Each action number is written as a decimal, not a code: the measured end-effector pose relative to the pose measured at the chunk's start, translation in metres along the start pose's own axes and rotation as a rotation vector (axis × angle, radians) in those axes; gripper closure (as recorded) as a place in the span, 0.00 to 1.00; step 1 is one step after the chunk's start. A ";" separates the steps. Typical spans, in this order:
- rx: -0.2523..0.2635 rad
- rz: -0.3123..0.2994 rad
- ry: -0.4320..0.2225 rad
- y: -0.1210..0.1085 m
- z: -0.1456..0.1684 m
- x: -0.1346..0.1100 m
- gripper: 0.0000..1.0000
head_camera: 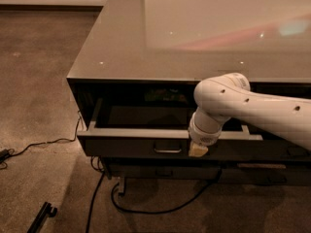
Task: Open top drawer
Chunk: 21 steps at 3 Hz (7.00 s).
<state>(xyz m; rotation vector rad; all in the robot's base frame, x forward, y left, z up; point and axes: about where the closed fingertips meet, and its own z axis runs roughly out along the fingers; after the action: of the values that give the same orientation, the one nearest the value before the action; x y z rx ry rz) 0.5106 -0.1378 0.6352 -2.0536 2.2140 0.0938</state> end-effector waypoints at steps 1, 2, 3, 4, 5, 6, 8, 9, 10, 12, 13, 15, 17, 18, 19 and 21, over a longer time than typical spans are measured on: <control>-0.021 0.047 0.017 0.016 -0.003 0.011 0.84; -0.021 0.047 0.017 0.016 -0.003 0.011 0.83; -0.021 0.047 0.017 0.016 -0.003 0.011 0.60; -0.021 0.047 0.017 0.016 -0.003 0.011 0.36; -0.021 0.047 0.017 0.016 -0.003 0.011 0.13; -0.021 0.047 0.017 0.016 -0.003 0.011 0.00; 0.003 0.030 0.005 0.041 -0.003 0.020 0.00; 0.016 0.034 0.019 0.058 -0.004 0.028 0.19; 0.022 0.034 0.031 0.072 -0.003 0.033 0.42; 0.026 0.031 0.037 0.083 -0.005 0.036 0.62; 0.026 0.031 0.037 0.083 -0.005 0.036 0.39; 0.026 0.031 0.037 0.083 -0.005 0.036 0.00; 0.040 0.025 0.023 0.083 -0.008 0.036 0.00; 0.094 0.016 0.023 0.076 -0.023 0.033 0.00; 0.156 0.023 -0.032 0.060 -0.040 0.036 0.00; 0.262 0.018 -0.121 0.035 -0.072 0.043 0.19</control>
Offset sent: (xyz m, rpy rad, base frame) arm -0.0166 -0.0104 0.0009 -0.0137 0.0277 -0.0448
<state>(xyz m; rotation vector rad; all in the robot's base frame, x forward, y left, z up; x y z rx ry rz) 0.4698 -0.1863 0.6994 -1.8395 2.0502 -0.0650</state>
